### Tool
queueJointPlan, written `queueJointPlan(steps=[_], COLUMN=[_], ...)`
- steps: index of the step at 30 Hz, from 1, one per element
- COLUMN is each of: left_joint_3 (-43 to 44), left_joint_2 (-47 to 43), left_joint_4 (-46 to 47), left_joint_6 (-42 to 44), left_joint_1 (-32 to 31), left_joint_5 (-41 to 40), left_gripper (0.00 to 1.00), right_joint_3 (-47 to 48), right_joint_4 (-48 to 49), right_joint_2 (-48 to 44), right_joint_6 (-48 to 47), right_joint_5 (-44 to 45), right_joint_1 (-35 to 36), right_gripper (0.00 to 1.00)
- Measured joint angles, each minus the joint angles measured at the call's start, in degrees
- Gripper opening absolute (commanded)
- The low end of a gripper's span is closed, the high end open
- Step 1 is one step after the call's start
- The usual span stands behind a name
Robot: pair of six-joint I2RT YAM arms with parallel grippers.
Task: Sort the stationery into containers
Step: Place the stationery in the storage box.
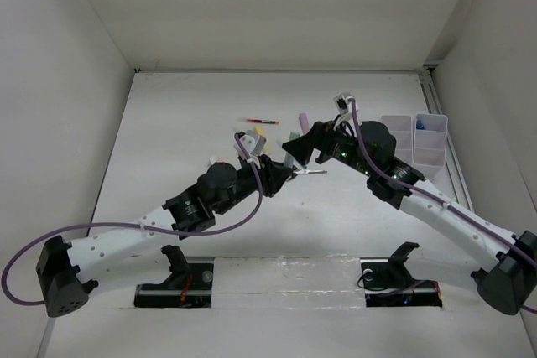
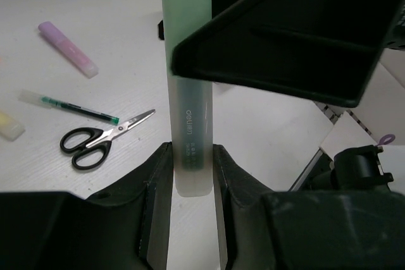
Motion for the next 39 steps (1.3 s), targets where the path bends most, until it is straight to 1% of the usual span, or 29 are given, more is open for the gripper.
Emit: queueJointPlan(steps=[2,4,5,7,8,9,10,11,12,15,18,23,26,29,33,36,39], left_joint_3=[0.0,0.0,0.0,0.0,0.0,0.0,0.0,0.0,0.0,0.0,0.3,0.3,0.3,0.2,0.1,-0.6,-2.1], left_joint_2=[0.4,0.8,1.0,1.7,2.3,2.4,2.4,2.4,2.4,2.4,2.3,1.2,-0.4,-2.1,-3.3,-3.6,-4.5], left_joint_4=[0.2,0.3,0.3,-0.2,0.1,0.2,0.2,0.0,-0.2,-1.0,-2.9,-6.5,-8.2,-9.1,-9.4,-10.0,-10.5], left_joint_6=[0.2,0.3,0.4,0.7,0.6,0.7,1.0,1.0,1.0,0.1,-0.6,-2.3,-3.3,-4.3,-5.0,-5.6,-5.8], left_joint_1=[0.0,0.0,0.0,0.0,0.2,0.2,0.2,0.2,0.2,0.2,0.2,0.2,0.2,0.2,0.2,0.2,0.2], left_joint_5=[0.5,0.7,0.8,0.6,0.7,0.4,0.3,-0.3,-0.9,-3.8,-6.9,-10.9,-12.4,-13.1,-13.0,-12.7,-12.0], left_gripper=[0.0,0.0,0.0,0.02,0.22,0.39,0.6,0.95,1.0,1.0,1.0,1.0,1.0,1.0,1.0,1.0,1.0], right_joint_3=[0.0,0.0,0.1,0.5,1.1,1.2,1.2,1.2,1.2,1.3,1.3,1.3,1.3,1.5,1.5,1.7,3.1], right_joint_4=[0.5,0.7,0.9,1.5,1.4,1.3,1.5,1.7,1.7,1.6,1.2,1.0,0.9,0.9,0.9,1.0,1.2], right_joint_2=[1.9,3.6,4.3,5.3,5.7,5.7,5.9,5.9,5.9,5.7,4.5,2.9,3.3,5.4,9.9,12.9,15.9], right_joint_6=[0.3,0.3,0.6,2.3,1.1,1.4,1.4,1.3,1.2,-0.6,-4.3,-11.1,-13.7,-14.4,-14.1,-13.7,-13.5], right_joint_5=[0.0,0.0,-0.1,-1.4,-0.9,-0.7,-0.7,-0.5,0.1,2.2,6.8,16.1,21.6,23.8,23.9,24.0,25.2], right_joint_1=[0.7,1.5,1.9,2.4,3.1,3.3,3.2,3.1,3.1,1.9,-2.0,-14.5,-21.9,-28.5,-36.1,-39.2,-40.2], right_gripper=[0.73,0.5,0.26,0.02,0.0,0.0,0.0,0.0,0.0,0.0,0.0,0.0,0.0,0.0,0.0,0.0,0.0])
